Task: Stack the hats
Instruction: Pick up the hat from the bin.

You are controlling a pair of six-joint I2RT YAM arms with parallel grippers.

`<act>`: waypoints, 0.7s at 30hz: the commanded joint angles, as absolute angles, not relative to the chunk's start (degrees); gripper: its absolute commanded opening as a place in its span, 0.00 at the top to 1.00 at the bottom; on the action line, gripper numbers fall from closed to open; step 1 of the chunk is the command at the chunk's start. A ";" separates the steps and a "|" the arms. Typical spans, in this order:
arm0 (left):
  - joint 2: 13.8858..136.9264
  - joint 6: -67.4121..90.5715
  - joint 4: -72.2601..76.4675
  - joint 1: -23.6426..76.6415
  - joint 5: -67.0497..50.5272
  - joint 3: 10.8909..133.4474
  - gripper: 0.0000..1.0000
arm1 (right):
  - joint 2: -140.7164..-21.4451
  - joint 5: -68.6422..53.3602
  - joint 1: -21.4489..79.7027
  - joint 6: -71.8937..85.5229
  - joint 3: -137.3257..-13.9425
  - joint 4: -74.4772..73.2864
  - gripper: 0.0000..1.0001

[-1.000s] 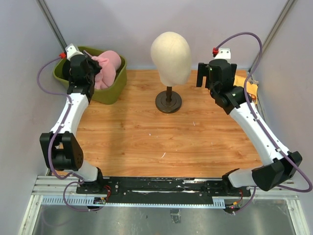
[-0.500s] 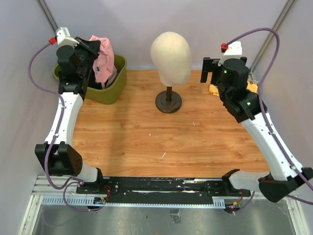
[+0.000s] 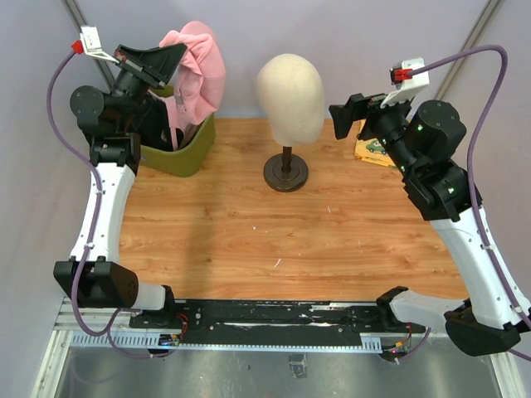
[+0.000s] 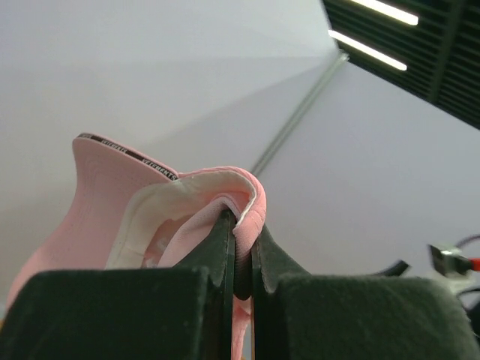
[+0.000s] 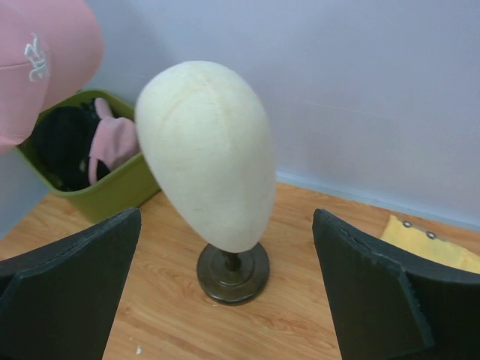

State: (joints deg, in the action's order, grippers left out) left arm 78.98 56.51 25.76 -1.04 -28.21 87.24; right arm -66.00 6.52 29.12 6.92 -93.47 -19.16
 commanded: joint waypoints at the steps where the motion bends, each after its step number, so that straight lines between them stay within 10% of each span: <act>1: 78.74 73.05 43.40 -0.93 -37.55 88.24 0.99 | -64.64 -3.67 29.97 10.39 -92.20 -13.96 0.02; 21: 86.91 98.18 57.95 16.50 -44.45 97.82 1.00 | -63.36 -27.89 19.69 29.75 -86.38 4.39 0.02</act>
State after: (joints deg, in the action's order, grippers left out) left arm 86.35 94.83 55.44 14.15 -43.46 95.11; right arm -64.77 -18.81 22.46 21.17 -88.92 -4.23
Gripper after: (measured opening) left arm 0.059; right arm 0.984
